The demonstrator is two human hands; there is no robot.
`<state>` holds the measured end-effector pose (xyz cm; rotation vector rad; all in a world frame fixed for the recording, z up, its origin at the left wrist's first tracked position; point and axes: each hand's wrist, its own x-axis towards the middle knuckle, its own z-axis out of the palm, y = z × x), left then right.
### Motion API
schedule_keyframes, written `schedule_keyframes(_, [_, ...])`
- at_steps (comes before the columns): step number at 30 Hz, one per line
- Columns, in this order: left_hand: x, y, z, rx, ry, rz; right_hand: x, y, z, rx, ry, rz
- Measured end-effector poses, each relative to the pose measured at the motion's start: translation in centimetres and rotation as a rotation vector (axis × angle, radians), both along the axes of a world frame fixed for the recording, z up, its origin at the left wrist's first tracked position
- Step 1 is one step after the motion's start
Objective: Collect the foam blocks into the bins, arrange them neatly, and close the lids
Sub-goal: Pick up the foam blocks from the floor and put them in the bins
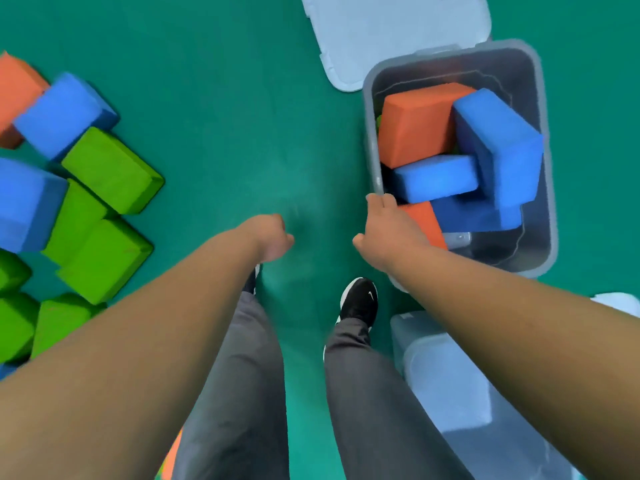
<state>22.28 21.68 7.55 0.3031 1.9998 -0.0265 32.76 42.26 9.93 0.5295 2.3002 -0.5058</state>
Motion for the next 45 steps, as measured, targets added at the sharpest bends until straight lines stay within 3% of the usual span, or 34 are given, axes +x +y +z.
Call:
schedule_keyframes(14, [5.7, -26.6, -5.3, -0.123, -0.117, 0.175, -4.8, -19.7, -4.0, -0.025, -0.184, 0.323])
schedule_keyframes(23, [5.5, -43.4, -7.9, -0.157, -0.153, 0.362, -7.9, -37.0, -7.6, -0.054, -0.315, 0.451])
schedule_keyframes(38, [2.4, -62.9, -15.9, -0.129, -0.009, 0.697, -15.3, -58.1, -15.2, 0.021, -0.362, 0.837])
schedule_keyframes(45, [4.0, -68.5, -21.9, -0.251, 0.217, 0.929, -20.0, -64.7, -22.3, -0.016, -0.129, 0.844])
